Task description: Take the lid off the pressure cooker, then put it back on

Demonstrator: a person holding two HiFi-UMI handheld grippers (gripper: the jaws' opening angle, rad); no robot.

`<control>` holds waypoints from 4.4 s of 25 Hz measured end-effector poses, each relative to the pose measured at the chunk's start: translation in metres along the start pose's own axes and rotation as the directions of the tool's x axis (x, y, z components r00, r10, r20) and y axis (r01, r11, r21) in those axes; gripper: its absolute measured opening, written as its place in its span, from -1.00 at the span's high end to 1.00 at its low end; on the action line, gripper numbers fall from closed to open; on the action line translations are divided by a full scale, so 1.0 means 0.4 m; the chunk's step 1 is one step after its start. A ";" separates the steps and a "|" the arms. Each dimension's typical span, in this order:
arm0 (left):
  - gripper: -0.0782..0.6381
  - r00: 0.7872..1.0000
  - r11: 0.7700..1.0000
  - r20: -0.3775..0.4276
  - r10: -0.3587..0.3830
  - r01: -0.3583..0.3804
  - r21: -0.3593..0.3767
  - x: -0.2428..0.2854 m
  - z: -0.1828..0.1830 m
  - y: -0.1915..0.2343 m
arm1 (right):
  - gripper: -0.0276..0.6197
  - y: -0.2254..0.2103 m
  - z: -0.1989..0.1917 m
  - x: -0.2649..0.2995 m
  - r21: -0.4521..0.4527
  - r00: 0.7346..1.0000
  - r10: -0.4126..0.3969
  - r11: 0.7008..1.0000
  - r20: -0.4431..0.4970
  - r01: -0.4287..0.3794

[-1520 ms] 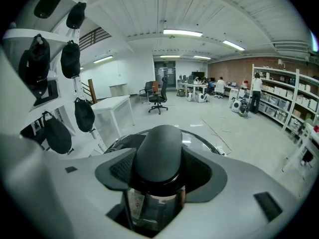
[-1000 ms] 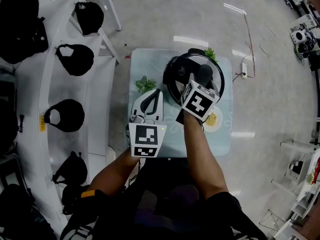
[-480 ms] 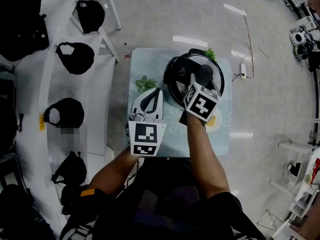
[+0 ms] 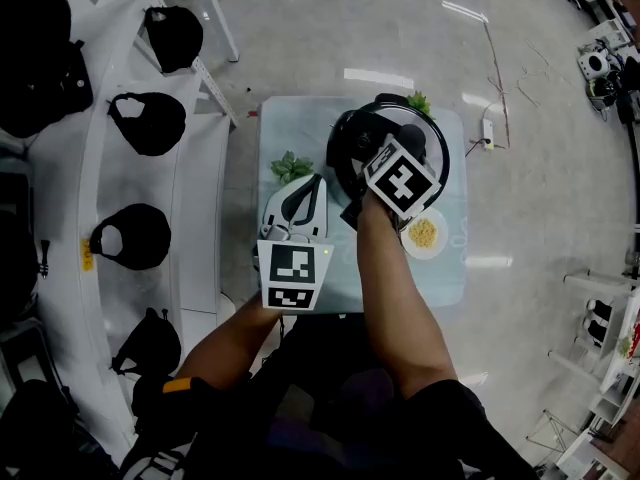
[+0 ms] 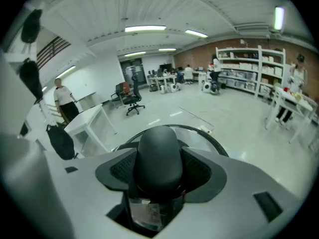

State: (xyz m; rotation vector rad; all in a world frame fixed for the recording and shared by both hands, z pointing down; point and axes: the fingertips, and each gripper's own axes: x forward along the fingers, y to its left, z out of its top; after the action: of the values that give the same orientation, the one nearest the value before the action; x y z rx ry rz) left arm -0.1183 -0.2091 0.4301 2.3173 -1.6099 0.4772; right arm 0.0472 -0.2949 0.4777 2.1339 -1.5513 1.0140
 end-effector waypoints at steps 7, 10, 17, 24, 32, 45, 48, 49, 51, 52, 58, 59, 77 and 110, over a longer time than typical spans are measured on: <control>0.76 1.000 1.000 0.008 0.006 -0.006 -0.011 -0.006 0.010 0.022 | 0.03 -0.002 0.008 -0.003 0.139 0.997 -0.072 0.987 -0.032 0.076; 0.76 1.000 1.000 0.007 0.009 -0.009 -0.014 -0.014 0.007 0.032 | 0.03 -0.002 0.014 -0.017 0.118 0.998 -0.069 0.991 -0.013 0.070; 0.76 0.999 0.999 0.032 0.034 -0.033 -0.032 -0.040 0.023 0.059 | 0.03 0.052 0.095 -0.101 0.011 0.995 0.017 1.000 0.096 -0.018; 0.76 0.994 0.995 0.059 0.092 -0.088 -0.056 -0.094 0.029 0.087 | 0.03 0.097 0.089 -0.196 -0.143 0.972 0.204 0.972 0.116 -0.187; 0.76 0.982 0.982 0.049 0.181 -0.179 -0.058 -0.208 -0.015 0.075 | 0.03 0.125 -0.003 -0.313 -0.298 0.907 0.416 0.876 0.069 -0.380; 0.76 0.941 0.937 -0.007 0.340 -0.339 -0.087 -0.424 -0.135 -0.068 | 0.04 0.044 -0.268 -0.490 -0.521 0.749 0.646 0.593 -0.148 -0.614; 0.76 0.929 0.925 -0.018 0.369 -0.369 -0.095 -0.470 -0.163 -0.125 | 0.03 -0.003 -0.319 -0.524 -0.540 0.720 0.667 0.542 -0.189 -0.644; 0.76 0.925 0.920 -0.024 0.379 -0.379 -0.095 -0.484 -0.175 -0.142 | 0.04 -0.019 -0.335 -0.532 -0.541 0.712 0.672 0.530 -0.202 -0.653; 0.76 0.916 0.911 -0.041 0.399 -0.401 -0.096 -0.511 -0.204 -0.171 | 0.03 -0.053 -0.368 -0.540 -0.542 0.700 0.678 0.509 -0.226 -0.668; 0.76 0.911 0.906 -0.050 0.408 -0.411 -0.097 -0.526 -0.221 -0.184 | 0.03 -0.069 -0.386 -0.541 -0.543 0.695 0.679 0.501 -0.236 -0.674; 0.76 0.890 0.884 -0.099 0.445 -0.454 -0.113 -0.587 -0.321 -0.255 | 0.03 -0.142 -0.497 -0.523 -0.537 0.682 0.664 0.470 -0.308 -0.700; 0.76 0.887 0.881 -0.105 0.449 -0.459 -0.113 -0.592 -0.334 -0.264 | 0.03 -0.150 -0.513 -0.514 -0.536 0.680 0.661 0.467 -0.317 -0.703; 0.76 0.898 0.908 -0.232 0.375 -0.406 -0.104 -0.502 -0.558 -0.230 | 0.03 -0.174 -0.713 -0.266 -0.497 0.706 0.599 0.511 -0.378 -0.701; 0.76 0.951 0.960 -0.178 0.251 -0.268 -0.077 -0.492 -0.462 -0.290 | 0.39 -0.243 -0.615 -0.431 -0.628 0.679 0.679 0.406 -0.278 -0.664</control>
State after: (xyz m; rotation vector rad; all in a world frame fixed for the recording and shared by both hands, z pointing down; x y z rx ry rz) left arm -0.0935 0.0726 0.5102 1.9454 -1.8194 0.6152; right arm 0.0206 0.0124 0.5440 0.9590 -2.3994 0.4113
